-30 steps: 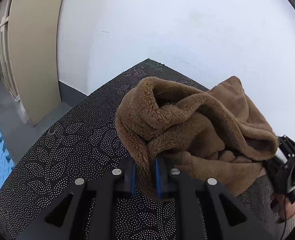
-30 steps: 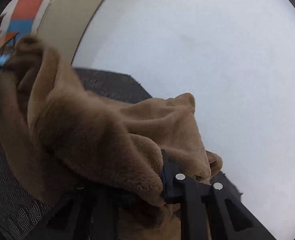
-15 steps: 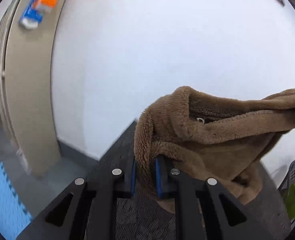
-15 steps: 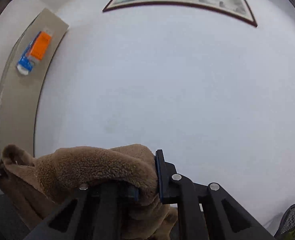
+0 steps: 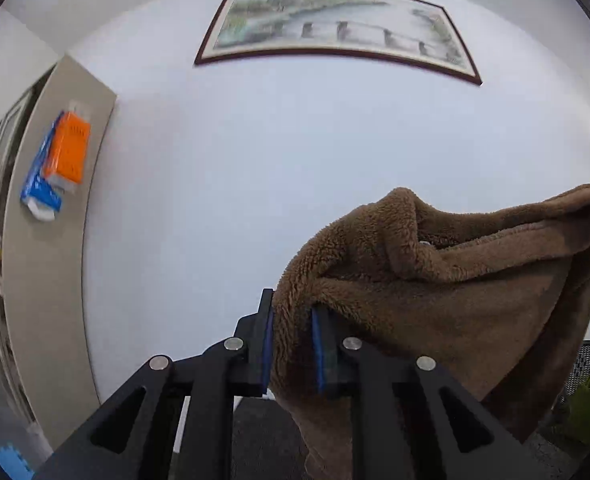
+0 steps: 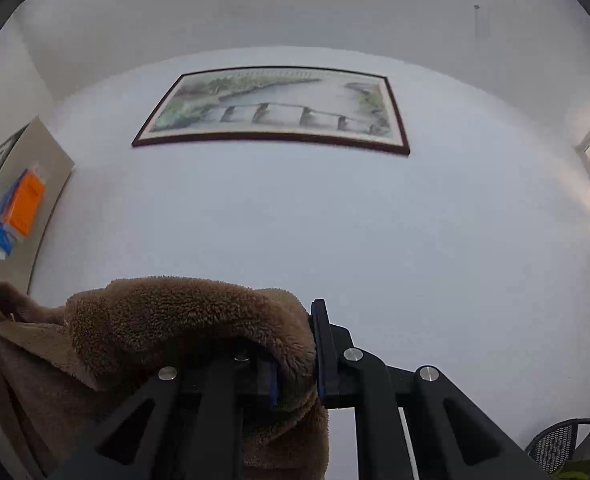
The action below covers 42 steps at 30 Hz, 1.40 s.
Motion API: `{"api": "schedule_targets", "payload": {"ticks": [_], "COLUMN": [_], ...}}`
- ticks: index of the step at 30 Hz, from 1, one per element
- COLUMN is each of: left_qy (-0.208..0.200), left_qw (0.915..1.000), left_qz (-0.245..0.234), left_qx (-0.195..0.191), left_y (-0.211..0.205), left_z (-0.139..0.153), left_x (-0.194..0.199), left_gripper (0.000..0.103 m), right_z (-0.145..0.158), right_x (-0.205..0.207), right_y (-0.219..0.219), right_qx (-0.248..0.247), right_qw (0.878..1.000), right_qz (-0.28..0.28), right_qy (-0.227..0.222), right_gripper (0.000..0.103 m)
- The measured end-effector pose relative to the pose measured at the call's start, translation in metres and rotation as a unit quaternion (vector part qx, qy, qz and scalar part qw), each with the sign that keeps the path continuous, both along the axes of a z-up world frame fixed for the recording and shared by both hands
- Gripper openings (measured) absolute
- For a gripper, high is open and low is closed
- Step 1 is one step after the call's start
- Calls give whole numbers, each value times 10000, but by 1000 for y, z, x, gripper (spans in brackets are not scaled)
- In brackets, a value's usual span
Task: Fold clothes
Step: 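Lift the blanket high with both grippers to shake it open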
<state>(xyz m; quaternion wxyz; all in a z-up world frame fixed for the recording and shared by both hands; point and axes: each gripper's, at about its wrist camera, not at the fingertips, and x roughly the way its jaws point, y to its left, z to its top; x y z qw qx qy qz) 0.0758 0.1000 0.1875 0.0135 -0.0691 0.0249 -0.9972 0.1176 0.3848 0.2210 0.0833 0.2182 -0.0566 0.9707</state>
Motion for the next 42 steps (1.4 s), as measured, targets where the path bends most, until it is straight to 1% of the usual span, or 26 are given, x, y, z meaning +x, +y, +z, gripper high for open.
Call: {"api": "schedule_targets", "payload": {"ticks": [1,5,7,10,12,15,18,20,22,23,25,27,28,31,33,34,35,37,38,39,41,42], "left_qy": [152,541,676,945,1079,1308,1618,1746,1775,1896,2012,1752,1621,1220,808,600,391,-27,-236,-445,-856,-978], "left_qw": [9999,9980,9971,9951,9937,9911,9865,9845,9840,9811,9774,9836,9863,9924,9945,9938,9919,9845,9791,9725,9562,9510], "left_qz": [-6,-324,-336,-236,-194,-50,128,126,132,377,613,370,248,-128,-671,-941,-1210,-1744,-2008,-2269,-2776,-2910], "left_qx": [-56,10,-11,-186,-233,-233,-215,-106,26,115,228,197,181,132,32,-18,-68,-168,-218,-267,-362,-361], "left_y": [4,2,7,13,12,13,21,33,29,31,20,12,8,-3,1,4,6,10,12,15,19,21], "left_z": [8,43,52,66,73,83,95,101,105,107,110,106,104,97,65,49,33,1,-15,-32,-64,-77], "left_x": [8,43,47,66,78,97,122,139,150,155,158,154,152,146,132,126,119,106,99,93,80,81], "left_gripper": [20,20,20,21,21,21,21,21,21,21,21,21,21,21,21,21,23,47,76,90,90,90], "right_z": [4,22,30,42,46,49,48,47,46,45,44,42,40,27,18,14,9,7,7,8,8,8], "right_x": [8,43,61,87,101,123,147,165,179,186,195,199,196,172,154,145,136,126,122,118,114,112], "right_y": [1,-2,-5,-10,-13,-20,-28,-32,-35,-36,-36,-36,-39,-46,-51,-53,-55,-57,-58,-58,-60,-62], "right_qx": [-25,40,87,207,280,410,531,578,607,618,627,634,706,845,912,945,978,972,954,936,938,956], "right_qw": [9999,9982,9966,9933,9919,9898,9868,9850,9841,9838,9848,9884,9903,9929,9937,9939,9938,9941,9943,9945,9945,9943], "right_qz": [-55,-261,-363,-514,-535,-570,-631,-631,-633,-635,-601,-491,-464,-477,-488,-494,-499,-484,-471,-457,-462,-481], "right_qy": [118,534,737,1013,1120,1242,1393,1500,1546,1555,1504,1291,1107,692,425,292,159,65,54,44,21,6], "right_gripper": [14,14,14,14,14,14,14,14,14,14,14,14,14,14,14,14,14,14,14,14,14,14]}}
